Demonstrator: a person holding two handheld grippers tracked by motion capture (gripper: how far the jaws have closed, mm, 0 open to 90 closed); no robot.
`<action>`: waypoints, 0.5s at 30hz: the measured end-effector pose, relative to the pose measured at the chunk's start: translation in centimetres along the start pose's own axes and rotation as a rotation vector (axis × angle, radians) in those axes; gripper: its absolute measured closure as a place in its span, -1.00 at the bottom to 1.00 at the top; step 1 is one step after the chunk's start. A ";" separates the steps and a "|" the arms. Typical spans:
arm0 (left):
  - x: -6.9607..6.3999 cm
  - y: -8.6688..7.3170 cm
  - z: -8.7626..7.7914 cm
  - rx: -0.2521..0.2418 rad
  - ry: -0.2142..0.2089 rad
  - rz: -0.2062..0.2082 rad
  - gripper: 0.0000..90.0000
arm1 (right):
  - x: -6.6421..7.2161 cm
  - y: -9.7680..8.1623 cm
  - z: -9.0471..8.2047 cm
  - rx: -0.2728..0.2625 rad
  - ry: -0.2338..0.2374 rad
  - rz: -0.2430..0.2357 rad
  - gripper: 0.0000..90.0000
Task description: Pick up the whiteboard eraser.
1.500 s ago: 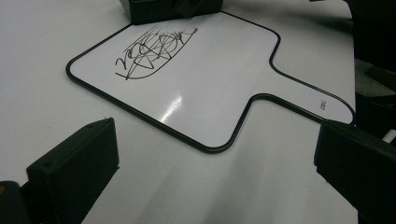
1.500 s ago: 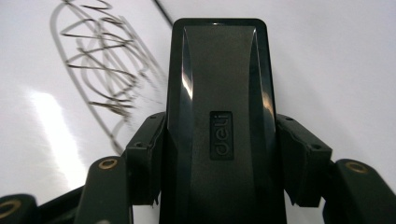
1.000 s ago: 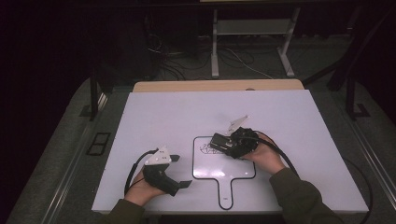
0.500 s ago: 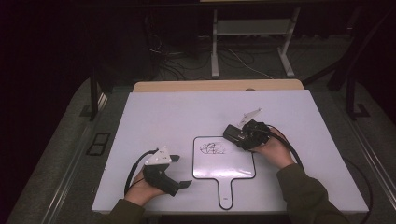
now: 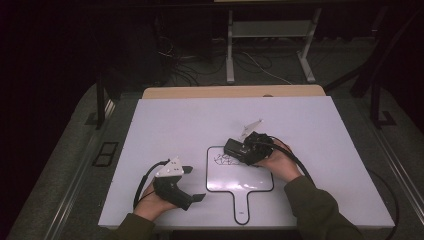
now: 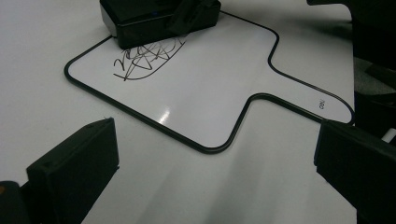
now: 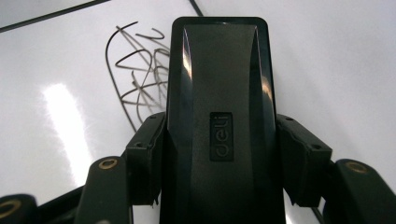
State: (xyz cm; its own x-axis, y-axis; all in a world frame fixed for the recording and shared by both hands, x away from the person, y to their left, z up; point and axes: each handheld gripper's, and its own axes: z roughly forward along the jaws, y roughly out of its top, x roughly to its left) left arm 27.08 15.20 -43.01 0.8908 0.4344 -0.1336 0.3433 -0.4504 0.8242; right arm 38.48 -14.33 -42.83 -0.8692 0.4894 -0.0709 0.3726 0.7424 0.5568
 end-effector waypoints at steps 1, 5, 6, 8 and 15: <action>0.0 0.0 0.0 -0.002 0.000 -0.003 -1.00 | -0.1 0.1 0.1 0.001 -0.001 0.005 -0.14; 0.1 0.0 0.0 -0.001 -0.001 -0.001 -1.00 | -1.0 0.1 0.1 0.006 -0.023 0.021 -0.14; 0.0 0.0 0.0 -0.003 -0.001 -0.003 -1.00 | -1.5 0.0 0.1 0.010 -0.033 0.031 -0.15; 0.0 0.0 0.0 -0.003 -0.001 -0.001 -1.00 | -1.8 0.0 0.1 0.014 -0.035 0.037 -0.14; 0.0 0.1 0.1 0.003 -0.004 0.006 -1.00 | -2.1 0.5 0.4 0.016 -0.038 0.027 -0.14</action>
State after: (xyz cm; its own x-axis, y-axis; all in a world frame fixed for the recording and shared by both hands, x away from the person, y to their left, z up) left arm 27.11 15.12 -42.99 0.8940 0.4285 -0.1310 0.3389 -0.4554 0.8233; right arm 40.58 -14.84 -42.75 -0.8455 0.5267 -0.0877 0.4017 0.7356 0.5455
